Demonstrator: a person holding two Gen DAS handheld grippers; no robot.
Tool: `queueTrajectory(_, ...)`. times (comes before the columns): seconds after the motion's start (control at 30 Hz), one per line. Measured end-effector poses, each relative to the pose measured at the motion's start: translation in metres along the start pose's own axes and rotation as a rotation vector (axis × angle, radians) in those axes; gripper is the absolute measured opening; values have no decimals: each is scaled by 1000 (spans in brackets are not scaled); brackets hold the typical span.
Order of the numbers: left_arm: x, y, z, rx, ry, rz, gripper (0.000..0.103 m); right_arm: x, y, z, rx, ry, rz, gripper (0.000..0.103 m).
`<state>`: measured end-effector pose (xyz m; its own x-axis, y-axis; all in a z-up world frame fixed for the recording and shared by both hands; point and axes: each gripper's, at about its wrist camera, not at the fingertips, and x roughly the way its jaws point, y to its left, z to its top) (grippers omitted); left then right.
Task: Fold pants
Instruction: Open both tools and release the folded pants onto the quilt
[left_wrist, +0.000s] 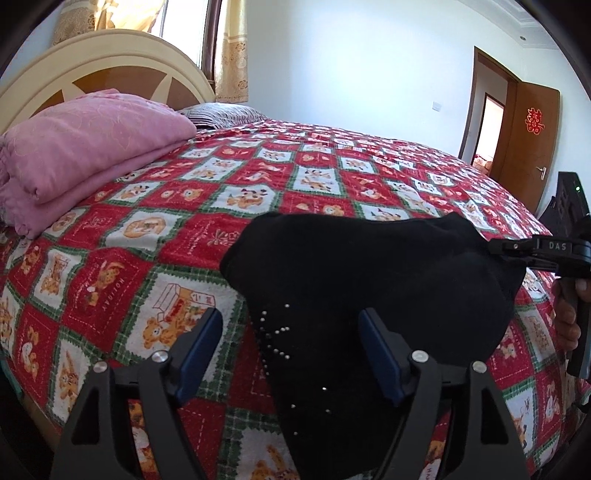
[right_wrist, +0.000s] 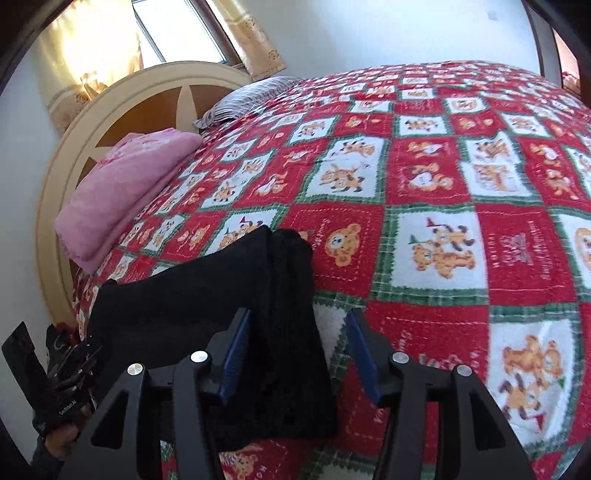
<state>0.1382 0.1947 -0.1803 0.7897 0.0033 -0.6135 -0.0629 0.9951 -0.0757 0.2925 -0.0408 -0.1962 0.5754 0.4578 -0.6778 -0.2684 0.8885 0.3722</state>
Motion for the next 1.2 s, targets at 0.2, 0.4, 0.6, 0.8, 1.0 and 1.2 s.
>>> queueTrajectory(0.2,-13,-14,4,42,9,4,83,-27,12,-7,-15,-31,-16,57)
queueTrajectory(0.4,-57,-22,11,53,-50,-14,96,-73,38,-28,-59,-83,-67,63)
queueTrajectory(0.6,-97,-31,15,50,-114,-36,100,-137,65,-65,-161,-182,-96,67)
queueTrajectory(0.8,-119,-46,22,54,-176,-57,102,-175,78,-85,-213,-265,-119,68)
queueTrajectory(1.0,-126,-61,20,81,-192,-62,102,-191,81,-91,-224,-300,-129,68)
queueTrajectory(1.2,-128,-64,18,82,-196,-67,102,-200,85,-94,-236,-317,-115,69)
